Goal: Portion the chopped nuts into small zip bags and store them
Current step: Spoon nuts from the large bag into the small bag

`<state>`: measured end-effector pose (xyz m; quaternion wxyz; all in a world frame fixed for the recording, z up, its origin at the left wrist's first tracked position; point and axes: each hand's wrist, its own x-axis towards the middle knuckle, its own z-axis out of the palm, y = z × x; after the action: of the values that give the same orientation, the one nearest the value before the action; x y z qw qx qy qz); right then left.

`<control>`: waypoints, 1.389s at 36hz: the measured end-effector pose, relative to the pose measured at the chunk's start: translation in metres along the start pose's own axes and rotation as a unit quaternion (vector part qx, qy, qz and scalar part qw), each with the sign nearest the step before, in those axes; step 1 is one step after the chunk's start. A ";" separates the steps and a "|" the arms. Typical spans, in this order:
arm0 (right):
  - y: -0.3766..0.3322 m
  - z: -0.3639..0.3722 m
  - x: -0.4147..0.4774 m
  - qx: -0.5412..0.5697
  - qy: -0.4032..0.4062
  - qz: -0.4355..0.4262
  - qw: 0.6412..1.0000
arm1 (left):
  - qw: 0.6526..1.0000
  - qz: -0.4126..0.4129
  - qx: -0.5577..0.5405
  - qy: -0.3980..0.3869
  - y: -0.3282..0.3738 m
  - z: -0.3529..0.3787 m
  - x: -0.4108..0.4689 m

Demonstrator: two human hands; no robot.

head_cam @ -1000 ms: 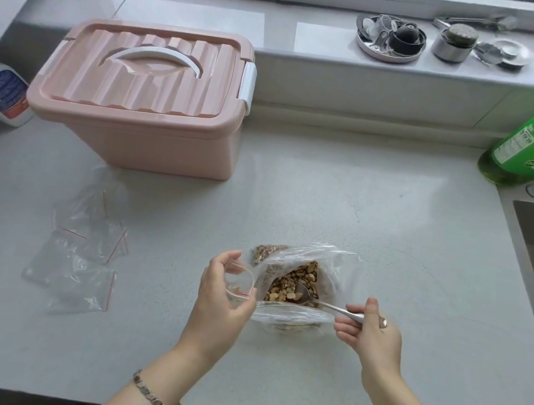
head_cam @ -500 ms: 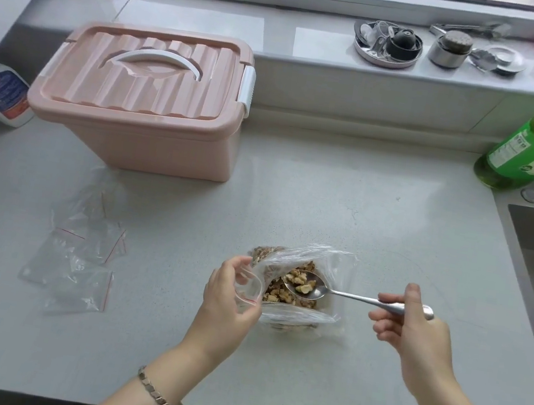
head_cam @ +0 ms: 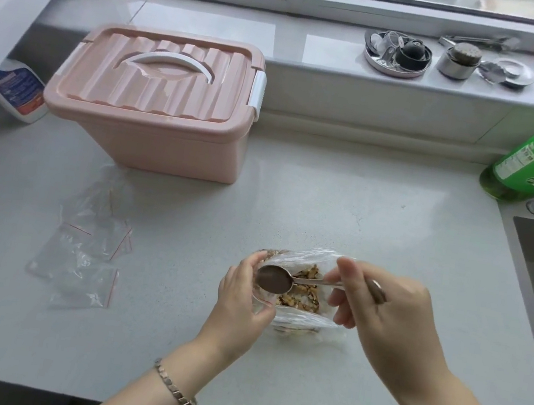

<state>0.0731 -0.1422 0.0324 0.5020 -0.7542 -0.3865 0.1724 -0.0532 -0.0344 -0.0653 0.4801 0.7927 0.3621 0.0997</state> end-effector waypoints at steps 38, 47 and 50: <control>0.127 0.029 -0.037 0.193 0.114 0.391 0.893 | 0.997 -0.026 -0.036 0.064 -0.020 -0.007 -0.013; 0.125 0.008 -0.041 0.237 0.141 0.416 0.866 | 0.998 -0.024 -0.037 0.053 -0.017 -0.006 -0.014; 0.118 -0.002 -0.037 0.245 0.143 0.409 0.868 | 0.998 -0.024 -0.031 0.039 -0.016 -0.004 -0.013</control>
<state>0.0987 -0.1945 -0.0765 0.6048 -0.7141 0.0869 0.3415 -0.0729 -0.0359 -0.0741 0.4919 0.7641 0.3965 0.1301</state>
